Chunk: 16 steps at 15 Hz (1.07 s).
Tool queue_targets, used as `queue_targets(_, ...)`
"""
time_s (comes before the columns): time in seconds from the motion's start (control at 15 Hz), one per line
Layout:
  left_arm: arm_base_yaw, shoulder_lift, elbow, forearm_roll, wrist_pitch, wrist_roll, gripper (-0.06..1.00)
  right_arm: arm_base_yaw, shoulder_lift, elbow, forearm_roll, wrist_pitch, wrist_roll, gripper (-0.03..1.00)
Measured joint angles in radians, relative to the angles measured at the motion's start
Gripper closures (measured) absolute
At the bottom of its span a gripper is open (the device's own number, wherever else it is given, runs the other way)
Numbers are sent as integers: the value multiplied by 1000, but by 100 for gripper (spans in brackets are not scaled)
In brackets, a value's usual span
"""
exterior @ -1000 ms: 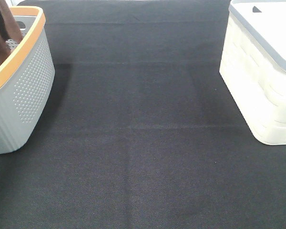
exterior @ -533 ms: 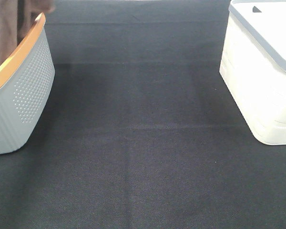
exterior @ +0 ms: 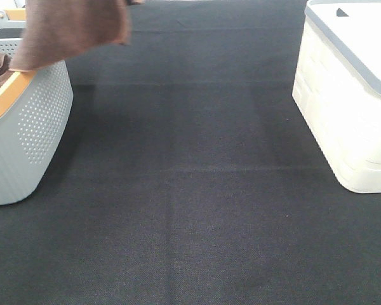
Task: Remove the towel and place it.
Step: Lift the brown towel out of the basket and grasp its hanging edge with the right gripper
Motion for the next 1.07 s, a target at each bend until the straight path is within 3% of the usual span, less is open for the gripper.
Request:
queue_targets(0.2,-74,0,0,0,-4,33,94,8,188,0,264,-190,-283,17)
queue_targets(0.4,-137,3,0,0,-22,45,94,128,373,-51,503,-300,-692,19)
queue_targets(0.53,-168,15,0,0,-24,45,94,224,527,-149,574,-350,-857,20)
queue_targets(0.87,-230,49,0,0,-43,45,94,407,893,-336,561,-532,-899,20)
queue_targets(1.07,-236,50,0,0,-62,45,94,421,1004,-347,562,-609,-899,20)
